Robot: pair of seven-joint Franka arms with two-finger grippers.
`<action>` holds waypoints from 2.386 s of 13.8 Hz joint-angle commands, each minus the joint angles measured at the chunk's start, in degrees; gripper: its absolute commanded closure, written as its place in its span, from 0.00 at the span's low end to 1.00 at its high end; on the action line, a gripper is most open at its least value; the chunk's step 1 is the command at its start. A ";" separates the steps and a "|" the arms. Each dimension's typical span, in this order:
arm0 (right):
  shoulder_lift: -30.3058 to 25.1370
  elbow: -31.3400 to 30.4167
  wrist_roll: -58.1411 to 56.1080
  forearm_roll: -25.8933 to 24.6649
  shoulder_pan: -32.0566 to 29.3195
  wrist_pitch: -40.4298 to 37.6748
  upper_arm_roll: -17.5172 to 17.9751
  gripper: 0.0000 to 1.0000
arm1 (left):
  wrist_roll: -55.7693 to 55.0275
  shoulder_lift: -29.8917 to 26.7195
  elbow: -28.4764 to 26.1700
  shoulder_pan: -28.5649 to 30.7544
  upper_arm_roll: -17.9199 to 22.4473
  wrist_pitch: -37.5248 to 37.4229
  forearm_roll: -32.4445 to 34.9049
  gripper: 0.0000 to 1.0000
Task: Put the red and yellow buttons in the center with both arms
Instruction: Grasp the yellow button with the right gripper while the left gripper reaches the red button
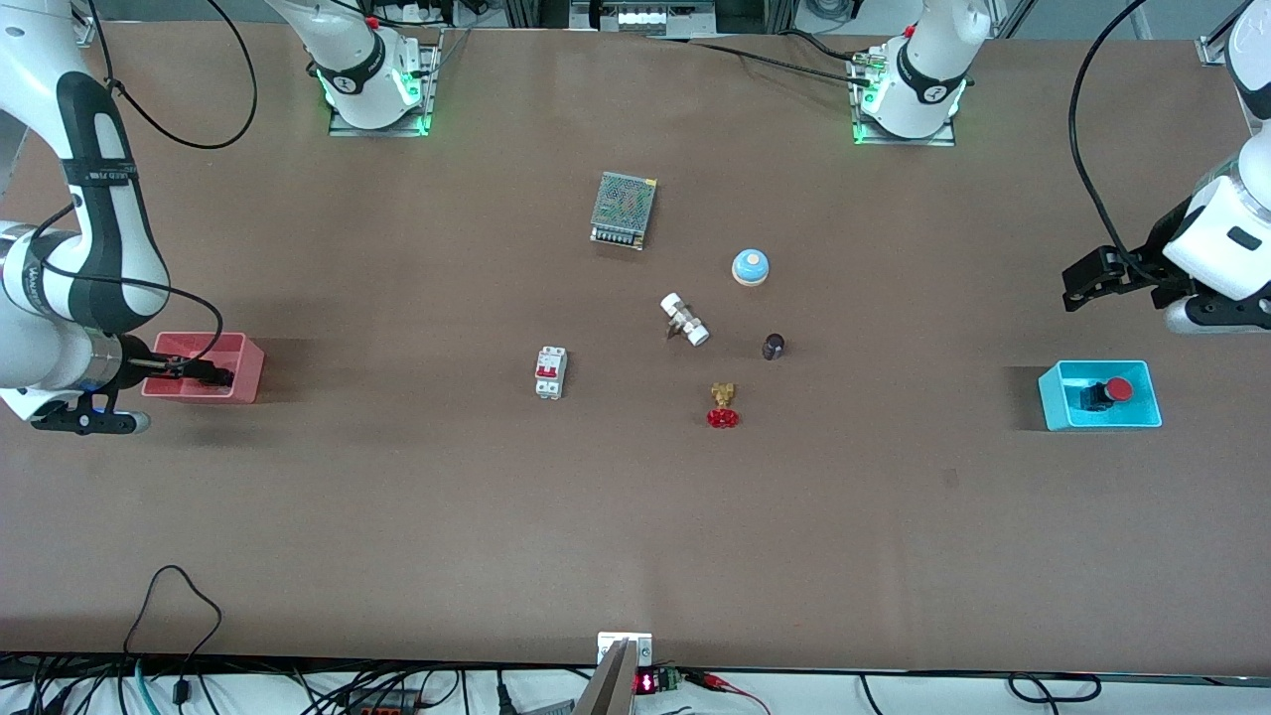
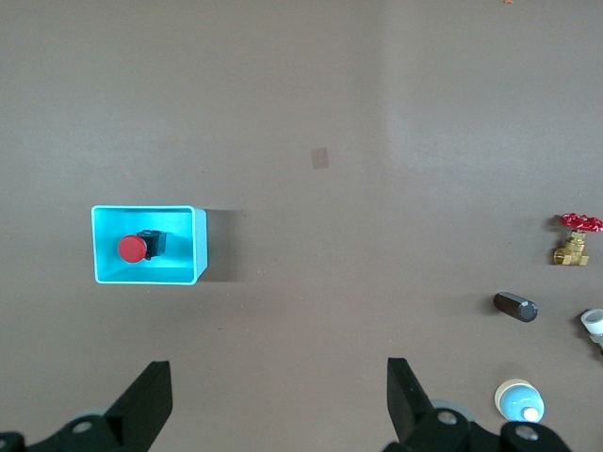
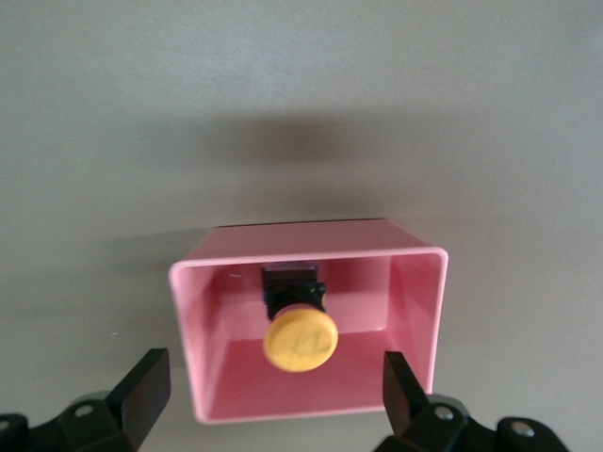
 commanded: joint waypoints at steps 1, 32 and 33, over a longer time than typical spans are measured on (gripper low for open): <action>0.77 -0.05 -1.98 -0.03 -1.44 0.61 0.83 0.00 | 0.58 1.08 1.63 0.32 -0.13 -0.93 -0.87 0.00; 4.47 -0.49 -5.15 3.40 -2.41 2.54 1.01 0.44 | 21.24 24.99 -15.95 23.17 0.13 39.59 2.74 0.05; 4.38 -0.49 -5.15 3.40 -2.41 2.54 1.01 0.48 | 20.89 25.43 -16.21 23.17 0.13 39.59 2.74 0.10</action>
